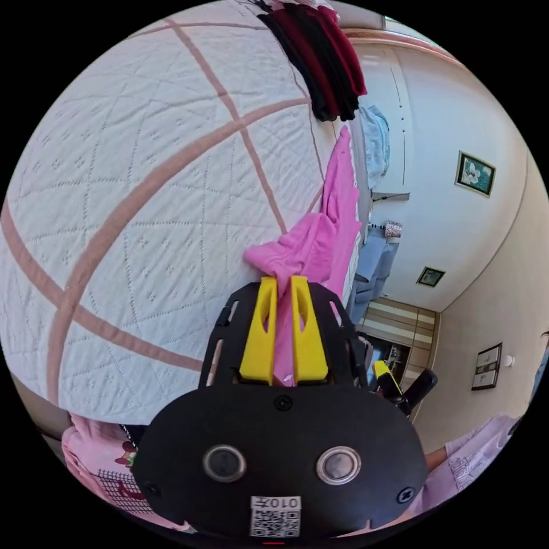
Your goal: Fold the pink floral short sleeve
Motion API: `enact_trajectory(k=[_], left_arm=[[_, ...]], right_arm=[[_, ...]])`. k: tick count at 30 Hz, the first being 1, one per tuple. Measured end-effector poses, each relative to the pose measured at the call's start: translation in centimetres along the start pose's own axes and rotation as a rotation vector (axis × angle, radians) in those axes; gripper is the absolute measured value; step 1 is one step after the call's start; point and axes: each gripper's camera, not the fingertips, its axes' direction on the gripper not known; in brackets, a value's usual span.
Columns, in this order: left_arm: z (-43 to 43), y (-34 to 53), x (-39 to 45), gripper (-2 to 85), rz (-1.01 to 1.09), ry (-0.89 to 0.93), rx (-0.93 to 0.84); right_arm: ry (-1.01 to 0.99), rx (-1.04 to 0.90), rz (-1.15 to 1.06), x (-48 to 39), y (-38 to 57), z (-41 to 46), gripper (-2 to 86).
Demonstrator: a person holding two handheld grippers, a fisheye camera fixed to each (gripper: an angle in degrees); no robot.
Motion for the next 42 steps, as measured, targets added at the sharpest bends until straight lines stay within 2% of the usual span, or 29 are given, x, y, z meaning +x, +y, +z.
enact_trajectory(k=[2, 5, 7, 9, 12, 15, 20, 23, 29, 35, 40, 42], left_arm=[[-3.2, 0.0, 1.5, 1.0, 0.028, -0.019, 0.077], [-11.8, 1.0, 5.6, 0.1, 0.175, -0.058, 0.249], [-18.2, 3.0, 8.3, -0.1, 0.277, -0.269, 0.303], [-20.1, 4.2, 8.1, -0.2, 0.278, -0.375, 0.271], [-19.8, 4.8, 5.0, -0.2, 0.168, -0.395, 0.168], [-19.4, 4.9, 2.9, -0.3, 0.043, -0.337, 0.168], [-20.6, 4.1, 7.7, -0.3, 0.100, -0.405, 0.199], [-22.0, 4.0, 10.1, -0.3, 0.110, -0.429, 0.191], [-22.3, 3.7, 13.2, -0.3, 0.137, -0.491, 0.120], [-23.3, 3.1, 16.2, -0.3, 0.127, -0.565, 0.133], [-20.0, 2.6, 17.6, -0.3, 0.074, -0.622, 0.075], [-19.8, 3.2, 18.4, -0.2, 0.073, -0.596, 0.080]], right_arm=[[0.010, -0.004, 0.019, -0.2, 1.1, -0.1, 3.0], [0.024, -0.001, 0.041, -0.2, 2.2, -0.2, 3.0], [0.033, 0.000, 0.065, 0.1, 2.9, 0.0, 3.1], [0.059, -0.015, 0.102, 0.4, 3.6, 0.6, 3.3], [0.115, -0.028, 0.189, 1.2, 5.0, 1.6, 4.5], [0.200, -0.013, 0.287, 2.2, 6.5, 1.2, 6.4], [0.428, 0.018, 0.429, 5.8, 8.1, -0.1, 8.8], [0.487, -0.004, 0.456, 7.8, 7.4, 1.2, 9.9], [0.499, -0.105, 0.470, 8.7, 5.3, 5.2, 12.1], [0.480, -0.083, 0.460, 7.4, 5.2, 6.3, 9.1], [0.450, -0.023, 0.467, 6.6, 6.7, 3.3, 4.2], [0.545, -0.023, 0.504, 6.6, 8.6, 1.1, 4.0]])
